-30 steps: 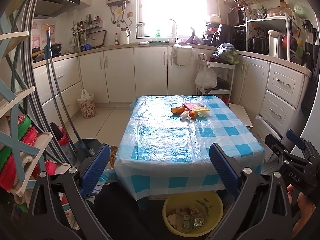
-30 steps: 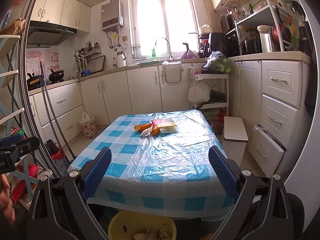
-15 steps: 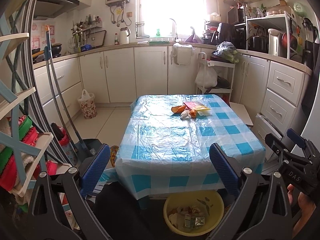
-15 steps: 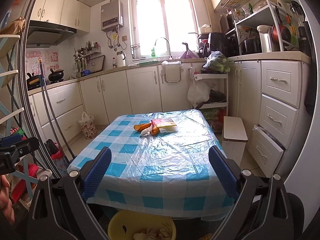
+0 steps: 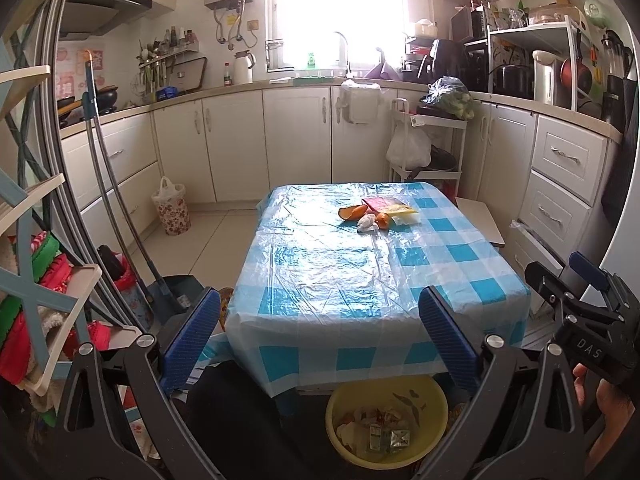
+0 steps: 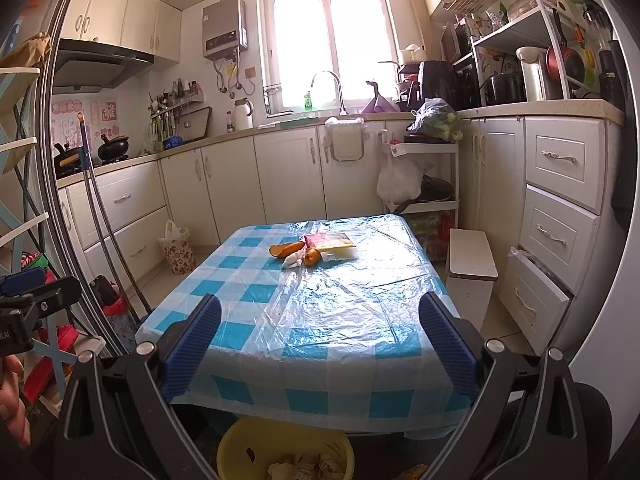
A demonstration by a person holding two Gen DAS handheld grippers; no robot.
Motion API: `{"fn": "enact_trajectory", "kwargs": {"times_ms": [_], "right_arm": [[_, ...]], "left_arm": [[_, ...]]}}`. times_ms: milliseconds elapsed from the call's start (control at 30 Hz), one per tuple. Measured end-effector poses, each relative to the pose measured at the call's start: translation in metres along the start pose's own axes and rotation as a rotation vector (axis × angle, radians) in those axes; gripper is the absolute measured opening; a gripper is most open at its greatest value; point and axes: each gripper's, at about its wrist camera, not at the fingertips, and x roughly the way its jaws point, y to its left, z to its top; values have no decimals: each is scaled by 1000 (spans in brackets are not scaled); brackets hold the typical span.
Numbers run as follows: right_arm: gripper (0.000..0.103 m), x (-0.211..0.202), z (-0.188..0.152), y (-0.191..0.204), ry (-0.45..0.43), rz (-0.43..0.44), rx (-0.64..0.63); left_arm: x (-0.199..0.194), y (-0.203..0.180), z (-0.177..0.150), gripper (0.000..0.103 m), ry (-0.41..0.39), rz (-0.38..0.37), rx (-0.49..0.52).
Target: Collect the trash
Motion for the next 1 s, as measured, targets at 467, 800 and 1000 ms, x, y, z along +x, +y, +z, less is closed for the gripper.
{"fn": "enact_trajectory", "kwargs": {"times_ms": [467, 800, 1000], "right_arm": [[95, 56, 17, -15, 159, 77, 69], [95, 147, 40, -26, 310, 99, 45], [95, 210, 52, -32, 357, 85, 60]], "left_arm": [[69, 1, -6, 96, 123, -16, -2], [125, 11, -9, 96, 203, -12, -28], [158, 18, -6, 96, 236, -4, -40]]}}
